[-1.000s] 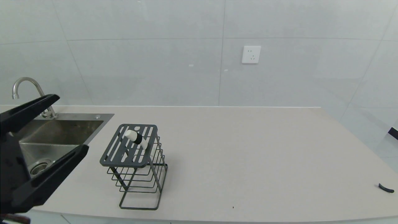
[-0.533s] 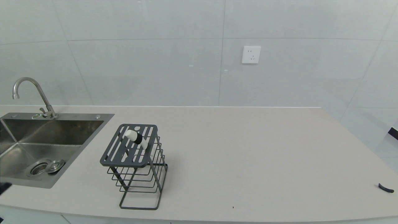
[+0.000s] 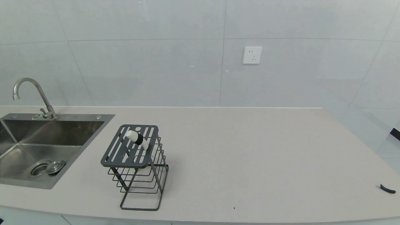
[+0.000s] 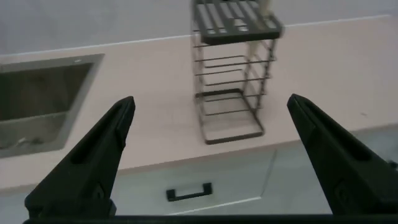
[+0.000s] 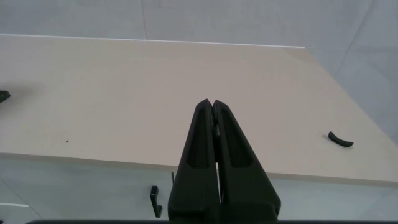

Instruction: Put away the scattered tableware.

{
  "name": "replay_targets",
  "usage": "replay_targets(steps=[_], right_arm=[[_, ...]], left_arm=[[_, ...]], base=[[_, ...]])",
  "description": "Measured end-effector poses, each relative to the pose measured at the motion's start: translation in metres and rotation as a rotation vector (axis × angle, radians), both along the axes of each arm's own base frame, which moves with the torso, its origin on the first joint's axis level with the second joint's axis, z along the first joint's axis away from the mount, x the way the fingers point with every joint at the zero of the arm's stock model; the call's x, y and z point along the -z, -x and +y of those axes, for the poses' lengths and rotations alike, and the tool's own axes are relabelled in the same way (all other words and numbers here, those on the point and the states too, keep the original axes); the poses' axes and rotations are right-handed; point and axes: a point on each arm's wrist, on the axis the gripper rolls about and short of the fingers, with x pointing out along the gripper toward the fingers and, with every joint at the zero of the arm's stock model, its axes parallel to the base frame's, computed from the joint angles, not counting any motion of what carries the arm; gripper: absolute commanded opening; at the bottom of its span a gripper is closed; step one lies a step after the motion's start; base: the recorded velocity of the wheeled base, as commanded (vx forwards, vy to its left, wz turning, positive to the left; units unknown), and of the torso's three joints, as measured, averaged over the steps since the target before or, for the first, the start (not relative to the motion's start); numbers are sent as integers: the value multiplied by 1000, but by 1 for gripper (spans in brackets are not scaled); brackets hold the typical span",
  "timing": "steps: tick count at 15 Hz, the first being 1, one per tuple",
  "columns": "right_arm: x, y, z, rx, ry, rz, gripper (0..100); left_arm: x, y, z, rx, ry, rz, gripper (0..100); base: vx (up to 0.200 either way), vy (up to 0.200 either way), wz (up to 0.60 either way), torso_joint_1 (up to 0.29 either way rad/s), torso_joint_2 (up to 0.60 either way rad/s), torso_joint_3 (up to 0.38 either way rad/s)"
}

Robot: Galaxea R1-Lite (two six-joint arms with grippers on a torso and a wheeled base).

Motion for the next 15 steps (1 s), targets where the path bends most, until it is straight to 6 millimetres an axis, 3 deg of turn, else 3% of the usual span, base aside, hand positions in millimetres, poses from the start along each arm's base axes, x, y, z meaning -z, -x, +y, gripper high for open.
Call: replay_targets(steps=[2, 15], right_arm=[[0, 0, -1, 25, -13, 1, 0], [0, 0, -1, 53, -26, 5, 0]], left_arm=[[5, 1, 2, -103, 3, 26, 100], [5, 1, 3, -118, 23, 22, 100]], base=[[0, 0, 0, 0, 0, 0], [0, 0, 0, 0, 0, 0]])
